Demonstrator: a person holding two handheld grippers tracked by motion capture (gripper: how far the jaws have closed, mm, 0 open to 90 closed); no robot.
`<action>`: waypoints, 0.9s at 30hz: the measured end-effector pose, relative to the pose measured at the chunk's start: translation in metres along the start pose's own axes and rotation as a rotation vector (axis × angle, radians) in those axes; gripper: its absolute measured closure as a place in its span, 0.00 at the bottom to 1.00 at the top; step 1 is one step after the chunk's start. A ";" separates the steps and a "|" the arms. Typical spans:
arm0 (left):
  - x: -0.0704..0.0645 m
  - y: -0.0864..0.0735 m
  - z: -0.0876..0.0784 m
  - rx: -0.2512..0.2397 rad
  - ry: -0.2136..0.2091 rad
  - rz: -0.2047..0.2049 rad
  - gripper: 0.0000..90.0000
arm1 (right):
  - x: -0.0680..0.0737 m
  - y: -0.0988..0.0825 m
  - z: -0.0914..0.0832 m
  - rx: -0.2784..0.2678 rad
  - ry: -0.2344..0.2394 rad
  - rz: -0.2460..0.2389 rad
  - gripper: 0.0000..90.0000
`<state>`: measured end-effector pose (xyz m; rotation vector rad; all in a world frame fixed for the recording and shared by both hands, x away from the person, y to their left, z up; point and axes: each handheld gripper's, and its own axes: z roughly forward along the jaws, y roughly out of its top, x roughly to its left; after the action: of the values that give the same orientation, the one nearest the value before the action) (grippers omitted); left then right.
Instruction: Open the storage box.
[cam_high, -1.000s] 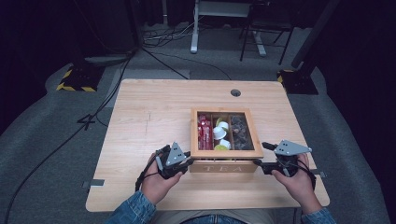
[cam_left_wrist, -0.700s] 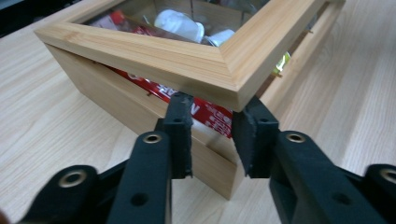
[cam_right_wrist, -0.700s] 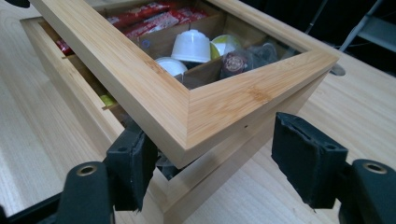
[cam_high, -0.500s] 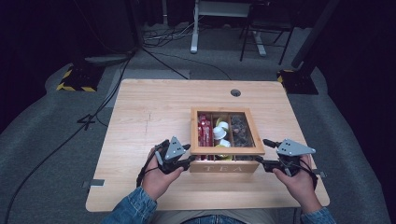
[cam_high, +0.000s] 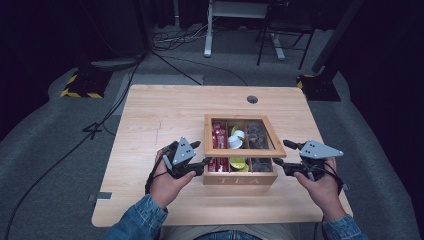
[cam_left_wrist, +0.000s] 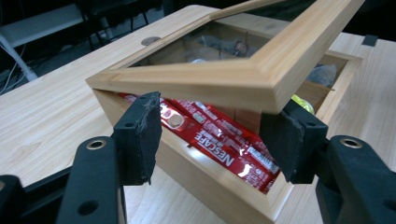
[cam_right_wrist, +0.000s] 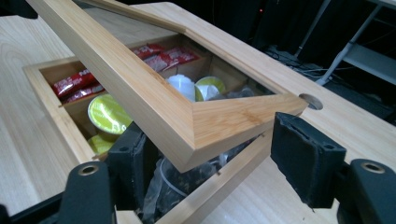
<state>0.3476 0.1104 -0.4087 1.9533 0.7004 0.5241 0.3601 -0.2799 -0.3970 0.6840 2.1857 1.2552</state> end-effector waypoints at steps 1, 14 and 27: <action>0.002 0.000 0.000 0.003 0.001 0.002 0.44 | -0.001 0.002 0.000 -0.005 0.000 0.000 0.36; 0.019 -0.006 0.006 0.088 0.009 -0.020 0.40 | -0.018 0.029 0.003 -0.047 0.008 0.014 0.37; 0.032 -0.013 0.001 0.093 0.039 -0.047 0.39 | -0.040 0.055 0.014 -0.103 0.013 0.054 0.46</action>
<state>0.3693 0.1358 -0.4183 2.0121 0.8065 0.5098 0.4084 -0.2731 -0.3472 0.6983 2.1094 1.3930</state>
